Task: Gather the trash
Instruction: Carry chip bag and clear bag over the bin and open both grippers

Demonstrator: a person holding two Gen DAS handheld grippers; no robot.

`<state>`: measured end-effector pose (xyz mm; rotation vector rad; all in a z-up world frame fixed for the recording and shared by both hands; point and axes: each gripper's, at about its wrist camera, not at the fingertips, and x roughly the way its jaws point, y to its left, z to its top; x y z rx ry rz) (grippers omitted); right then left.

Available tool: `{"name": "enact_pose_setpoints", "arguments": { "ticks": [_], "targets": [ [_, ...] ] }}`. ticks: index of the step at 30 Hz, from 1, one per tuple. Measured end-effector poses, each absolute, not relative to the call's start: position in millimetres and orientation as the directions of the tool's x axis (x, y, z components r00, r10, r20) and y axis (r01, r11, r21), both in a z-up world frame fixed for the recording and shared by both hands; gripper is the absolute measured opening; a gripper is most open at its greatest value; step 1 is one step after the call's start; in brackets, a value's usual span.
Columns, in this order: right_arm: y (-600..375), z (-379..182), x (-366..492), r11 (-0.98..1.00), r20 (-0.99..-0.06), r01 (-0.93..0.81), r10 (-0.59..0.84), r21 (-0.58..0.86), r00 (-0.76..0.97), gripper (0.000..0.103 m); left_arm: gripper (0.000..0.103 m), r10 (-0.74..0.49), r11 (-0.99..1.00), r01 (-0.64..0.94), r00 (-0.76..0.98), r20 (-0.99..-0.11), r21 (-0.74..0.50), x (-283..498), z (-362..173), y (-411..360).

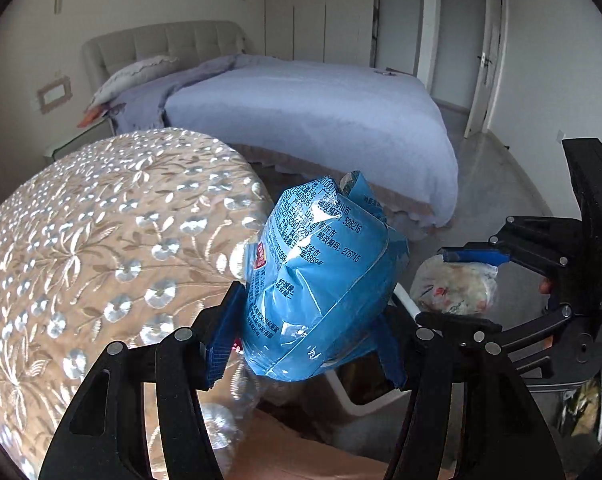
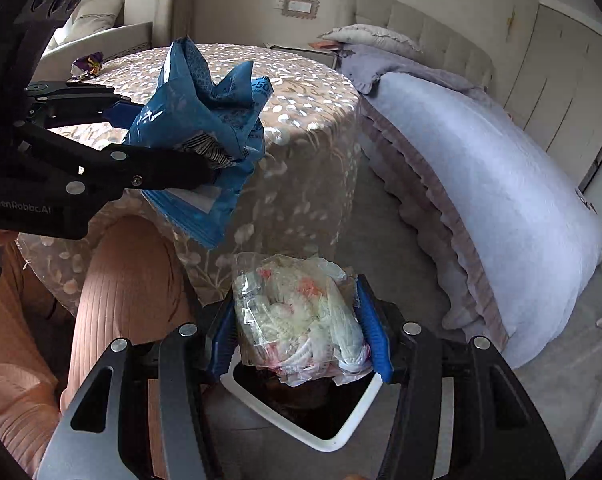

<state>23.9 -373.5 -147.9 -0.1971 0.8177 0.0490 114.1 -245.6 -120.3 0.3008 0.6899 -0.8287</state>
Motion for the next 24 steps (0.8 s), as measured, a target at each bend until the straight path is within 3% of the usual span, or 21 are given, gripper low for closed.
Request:
{"name": "enact_pose_setpoints", "arguments": {
  "ticks": [7,24],
  "targets": [
    [-405,-183,11,0.995,-0.768,-0.03,-0.05,-0.09,0.638,0.055,0.059,-0.592,0.574,0.818,0.385,-0.708,-0.035,105,-148,-298],
    [-444,-243,22,0.999,-0.842,0.051,-0.04,-0.014,0.538,0.055,0.06,-0.5,0.546,0.836,0.278,-0.82,-0.049,135,-215,-360]
  ]
}}
